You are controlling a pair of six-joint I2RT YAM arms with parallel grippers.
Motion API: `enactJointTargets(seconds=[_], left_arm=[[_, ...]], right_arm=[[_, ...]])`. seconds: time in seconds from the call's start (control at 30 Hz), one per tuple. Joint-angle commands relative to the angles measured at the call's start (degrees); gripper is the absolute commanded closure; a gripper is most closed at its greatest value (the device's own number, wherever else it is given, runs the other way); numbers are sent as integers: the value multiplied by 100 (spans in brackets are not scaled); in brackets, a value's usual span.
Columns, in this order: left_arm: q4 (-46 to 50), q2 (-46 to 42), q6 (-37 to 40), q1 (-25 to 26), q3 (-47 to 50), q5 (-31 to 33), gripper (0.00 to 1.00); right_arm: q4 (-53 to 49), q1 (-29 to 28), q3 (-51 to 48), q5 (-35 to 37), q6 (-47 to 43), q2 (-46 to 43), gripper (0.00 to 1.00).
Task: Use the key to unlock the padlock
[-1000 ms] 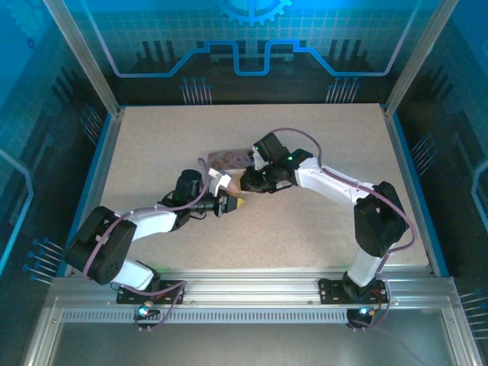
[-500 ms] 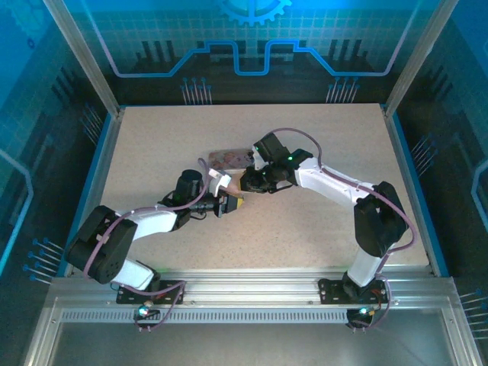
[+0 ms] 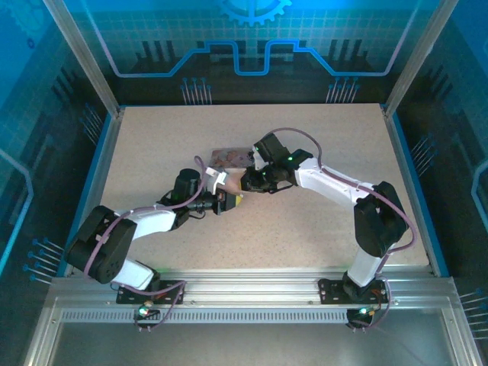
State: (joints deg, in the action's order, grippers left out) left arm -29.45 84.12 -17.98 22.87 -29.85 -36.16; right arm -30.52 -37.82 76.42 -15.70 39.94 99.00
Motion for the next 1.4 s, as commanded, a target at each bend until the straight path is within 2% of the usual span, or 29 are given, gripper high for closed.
enactJointTargets(seconds=[0.0,0.27,0.5,0.6,0.67,0.87,0.97,1.07,1.2,1.37], left_arm=[[-281,-211,-120,-90,-39,-127,100],[58,-512,113,-185,99,-167,100],[272,-545,417,-239,264,-35,100],[368,-594,569,-239,383,135,100],[370,-694,634,-239,516,217,100],[242,-1040,590,-239,802,300,100],[108,-1097,507,-242,898,276,100],[-324,-1033,328,-232,1072,315,100],[-1458,-609,-39,-142,1386,364,100],[-2579,-69,-329,143,1439,548,100]], right_arm=[[-21,-58,-44,-29,-234,-210,100],[-25,-51,-69,270,-340,-83,100],[568,-32,-370,268,-322,97,100],[883,-23,-493,292,-268,121,85],[1123,-12,-632,360,-285,73,80],[2080,200,-1266,55,-61,-156,81],[2210,205,-1398,53,-18,-279,88],[2106,205,-1389,113,-11,-335,94],[1859,205,-1279,77,72,-388,100],[1067,145,-825,77,-20,-473,100]])
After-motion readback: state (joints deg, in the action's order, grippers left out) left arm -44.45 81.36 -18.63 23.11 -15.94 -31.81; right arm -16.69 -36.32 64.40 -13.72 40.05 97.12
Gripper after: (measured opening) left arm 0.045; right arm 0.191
